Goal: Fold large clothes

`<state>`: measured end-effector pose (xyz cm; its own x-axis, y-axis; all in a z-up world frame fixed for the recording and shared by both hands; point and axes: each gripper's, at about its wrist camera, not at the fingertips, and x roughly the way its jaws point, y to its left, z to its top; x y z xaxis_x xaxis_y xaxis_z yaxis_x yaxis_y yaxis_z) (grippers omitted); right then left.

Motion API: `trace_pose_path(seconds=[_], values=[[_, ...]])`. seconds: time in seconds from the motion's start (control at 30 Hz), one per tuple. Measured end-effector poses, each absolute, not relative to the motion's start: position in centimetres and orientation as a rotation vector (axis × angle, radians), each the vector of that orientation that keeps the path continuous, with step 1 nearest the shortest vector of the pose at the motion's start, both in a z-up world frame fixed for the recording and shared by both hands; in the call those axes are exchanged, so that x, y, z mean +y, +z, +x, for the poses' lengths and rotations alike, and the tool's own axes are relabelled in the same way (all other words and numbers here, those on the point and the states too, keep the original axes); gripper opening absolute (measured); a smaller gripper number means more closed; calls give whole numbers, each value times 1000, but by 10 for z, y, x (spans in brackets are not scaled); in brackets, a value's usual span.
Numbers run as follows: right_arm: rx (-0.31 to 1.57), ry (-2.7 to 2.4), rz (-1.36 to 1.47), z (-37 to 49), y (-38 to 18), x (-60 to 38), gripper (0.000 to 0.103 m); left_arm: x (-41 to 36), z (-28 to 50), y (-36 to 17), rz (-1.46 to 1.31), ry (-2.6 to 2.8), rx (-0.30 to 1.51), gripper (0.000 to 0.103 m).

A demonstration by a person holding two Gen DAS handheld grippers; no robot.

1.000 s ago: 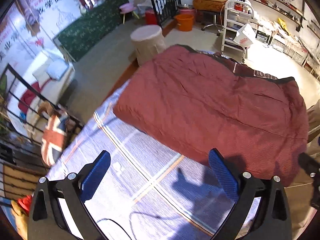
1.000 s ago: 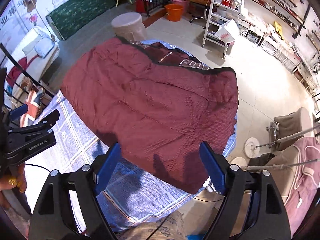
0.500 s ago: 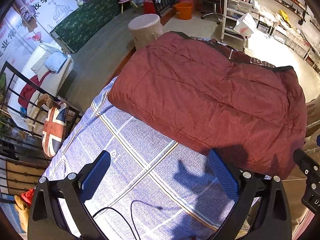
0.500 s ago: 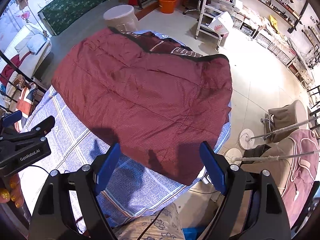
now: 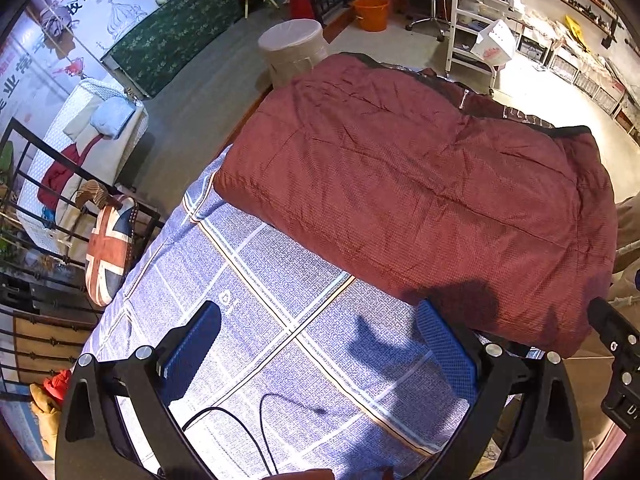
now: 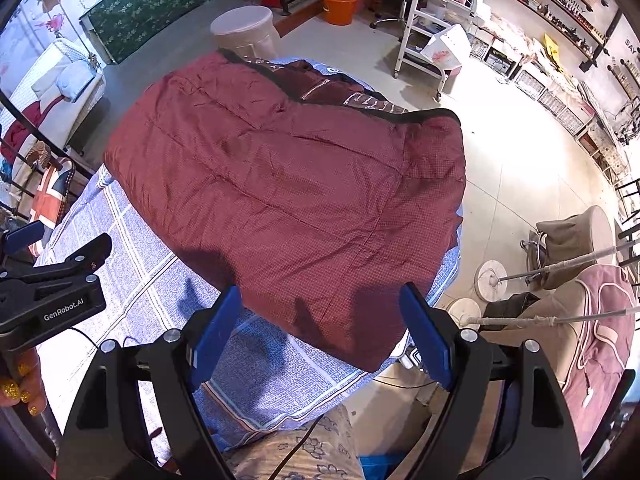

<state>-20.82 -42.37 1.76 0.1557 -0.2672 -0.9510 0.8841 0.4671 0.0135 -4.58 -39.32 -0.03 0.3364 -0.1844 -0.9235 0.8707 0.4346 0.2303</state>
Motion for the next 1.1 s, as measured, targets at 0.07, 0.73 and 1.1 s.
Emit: trace_pose_path(seconds=[0.07, 0.73, 1.1], values=[[1118, -926, 686, -209, 17, -424, 81, -393, -46, -1, 856, -808, 984, 97], [1120, -928, 663, -208, 19, -419, 81, -391, -47, 1, 853, -795, 972, 97], [1119, -926, 663, -208, 19, -420, 81, -392, -47, 4, 853, -795, 965, 97]])
